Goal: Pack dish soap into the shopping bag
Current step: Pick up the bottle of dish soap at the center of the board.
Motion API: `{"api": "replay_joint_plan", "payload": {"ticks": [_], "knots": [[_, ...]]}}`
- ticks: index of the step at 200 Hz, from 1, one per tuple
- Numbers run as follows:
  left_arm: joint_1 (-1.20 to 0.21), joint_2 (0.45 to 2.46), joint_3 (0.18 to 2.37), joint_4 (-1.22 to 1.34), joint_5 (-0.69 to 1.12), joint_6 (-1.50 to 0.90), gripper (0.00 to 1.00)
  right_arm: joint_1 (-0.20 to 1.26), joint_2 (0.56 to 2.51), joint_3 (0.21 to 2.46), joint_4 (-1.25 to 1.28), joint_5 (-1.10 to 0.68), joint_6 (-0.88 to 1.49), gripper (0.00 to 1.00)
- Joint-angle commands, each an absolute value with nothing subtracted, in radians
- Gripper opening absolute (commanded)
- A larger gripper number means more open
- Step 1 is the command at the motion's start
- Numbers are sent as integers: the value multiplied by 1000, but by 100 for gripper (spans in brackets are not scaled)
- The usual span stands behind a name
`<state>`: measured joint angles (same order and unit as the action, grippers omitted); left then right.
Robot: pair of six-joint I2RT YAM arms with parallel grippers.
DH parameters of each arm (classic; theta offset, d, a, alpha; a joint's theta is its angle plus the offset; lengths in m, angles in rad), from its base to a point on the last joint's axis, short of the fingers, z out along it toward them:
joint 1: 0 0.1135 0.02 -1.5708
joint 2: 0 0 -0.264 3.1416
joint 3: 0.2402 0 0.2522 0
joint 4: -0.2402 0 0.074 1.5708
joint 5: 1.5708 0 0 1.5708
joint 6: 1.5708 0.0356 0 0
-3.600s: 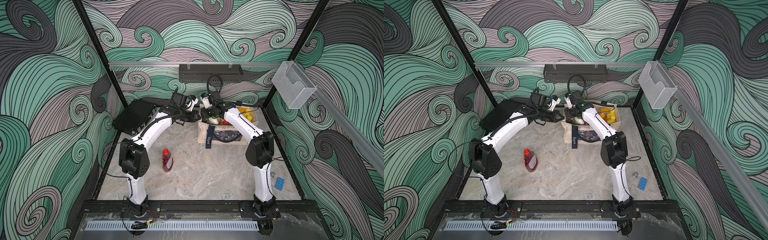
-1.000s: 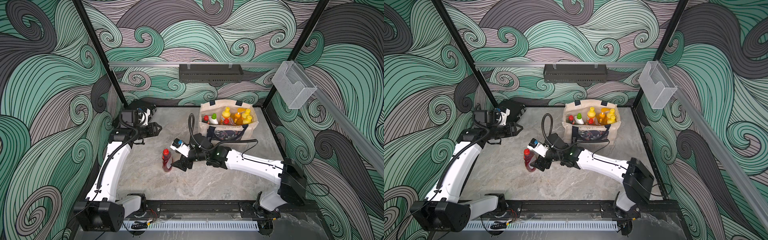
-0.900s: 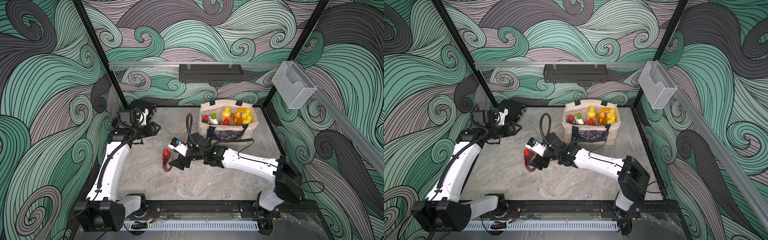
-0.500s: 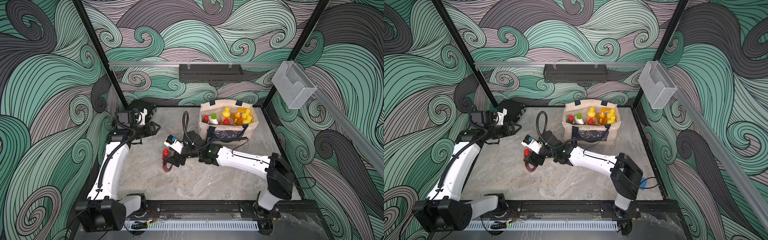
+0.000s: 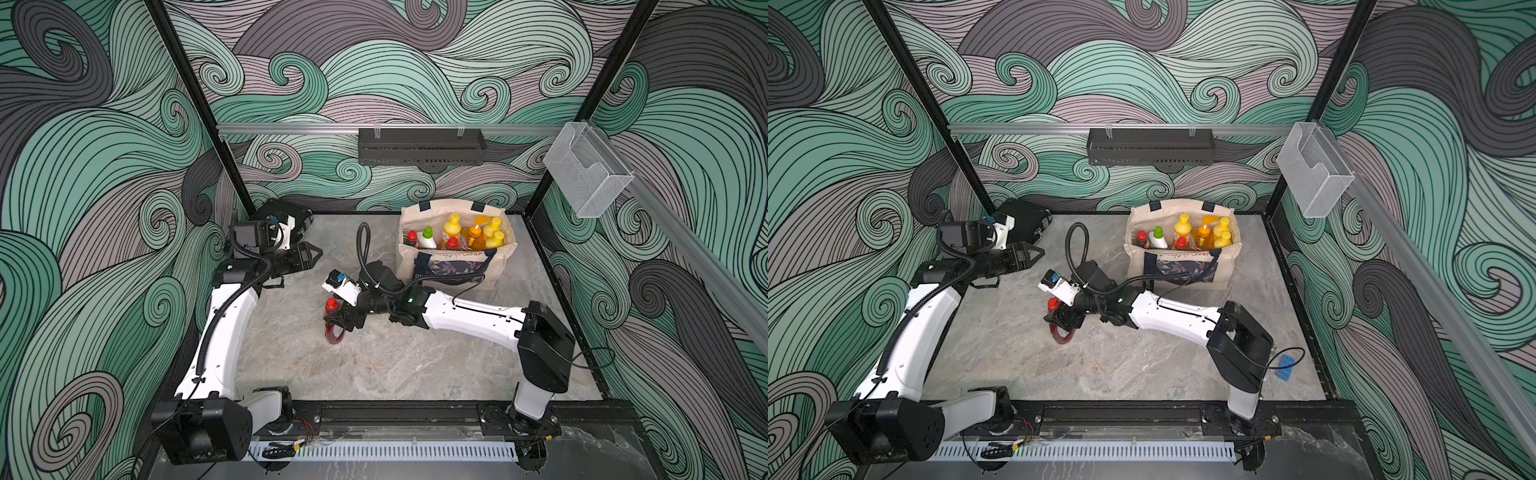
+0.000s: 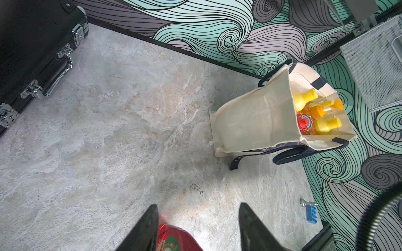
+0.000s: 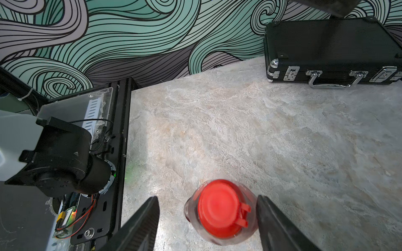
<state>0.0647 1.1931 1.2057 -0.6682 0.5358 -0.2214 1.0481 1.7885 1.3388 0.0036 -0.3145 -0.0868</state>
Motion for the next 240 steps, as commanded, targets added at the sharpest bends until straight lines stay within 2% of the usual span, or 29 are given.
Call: {"api": "replay_joint_plan", "payload": {"ticks": [1, 54, 147, 193, 240], "knots": [[73, 1181, 1207, -655, 561, -230, 58, 1047, 1807, 1363, 28, -314, -90, 73], [76, 1187, 1207, -650, 578, -232, 58, 1043, 1822, 1367, 52, -321, -77, 70], [77, 1191, 1201, -646, 591, -236, 58, 1037, 1846, 1389, 55, -348, -51, 56], [77, 1191, 1199, -645, 591, -235, 58, 1036, 1861, 1399, 48, -356, -46, 44], [77, 1192, 1200, -648, 591, -235, 58, 1035, 1847, 1387, 40, -345, -48, 24]]}}
